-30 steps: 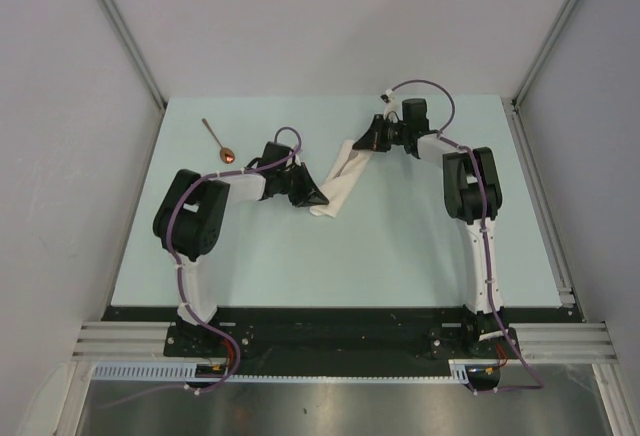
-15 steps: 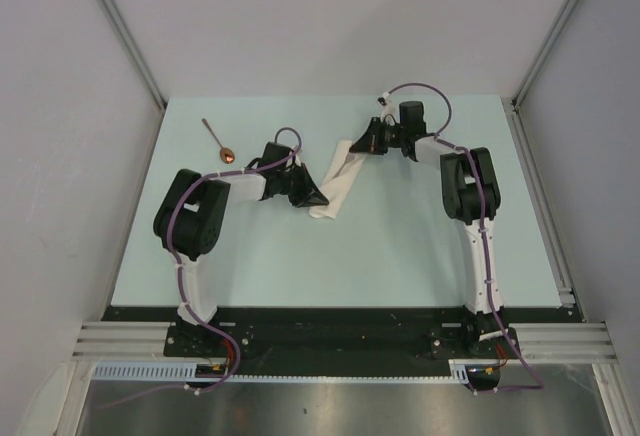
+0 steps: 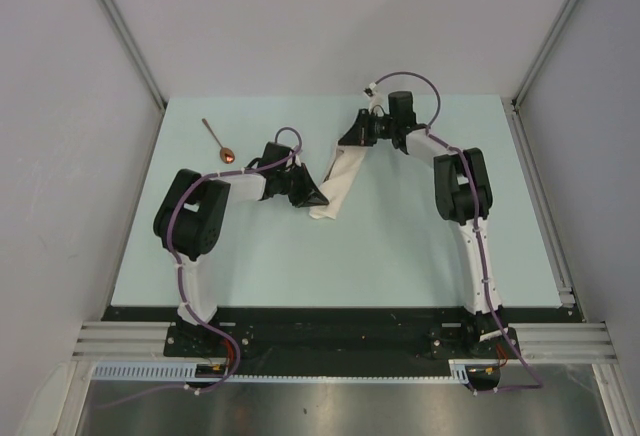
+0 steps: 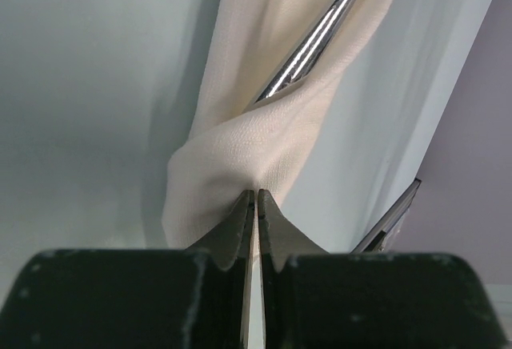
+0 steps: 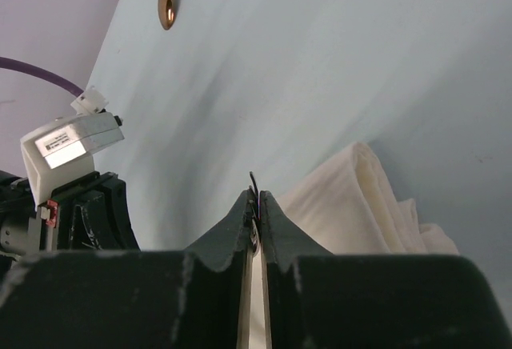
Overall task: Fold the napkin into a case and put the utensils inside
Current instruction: Insert the fork into the folded napkin, then pick up the spoon from the corner of the board.
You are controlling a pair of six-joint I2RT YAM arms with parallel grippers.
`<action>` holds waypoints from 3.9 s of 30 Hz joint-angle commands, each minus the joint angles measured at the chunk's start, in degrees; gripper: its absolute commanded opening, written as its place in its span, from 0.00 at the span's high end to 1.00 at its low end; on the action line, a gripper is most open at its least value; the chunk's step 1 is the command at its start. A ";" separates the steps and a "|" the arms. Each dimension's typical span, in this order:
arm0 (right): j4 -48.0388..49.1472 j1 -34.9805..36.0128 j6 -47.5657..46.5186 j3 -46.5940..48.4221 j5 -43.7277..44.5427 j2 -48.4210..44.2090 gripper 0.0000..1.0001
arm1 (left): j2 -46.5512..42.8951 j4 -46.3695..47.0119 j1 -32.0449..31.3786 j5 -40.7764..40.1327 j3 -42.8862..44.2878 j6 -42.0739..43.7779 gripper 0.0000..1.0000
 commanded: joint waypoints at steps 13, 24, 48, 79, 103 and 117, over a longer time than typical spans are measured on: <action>-1.09 -1.01 0.87 2.68 -4.21 2.80 0.92 | -3.01 -2.68 0.29 -0.85 2.97 2.47 0.88; -1.98 -0.57 0.43 3.30 -3.16 3.07 0.82 | -6.79 -3.29 0.82 -0.68 4.19 2.47 0.73; -22.27 1.37 -9.15 17.10 5.55 5.36 0.57 | -15.23 -10.23 5.74 -2.53 7.98 6.25 0.52; -30.62 2.42 -16.44 26.50 22.22 1.32 0.35 | -14.62 -19.10 9.78 -17.79 10.52 6.78 0.42; -18.06 8.66 -22.51 -15.15 34.37 -33.14 0.25 | 23.00 -43.99 24.99 -43.74 58.69 7.74 0.44; -16.21 9.01 -20.85 -21.57 35.51 -37.09 0.25 | 29.85 -41.70 25.78 -37.51 62.73 7.13 0.56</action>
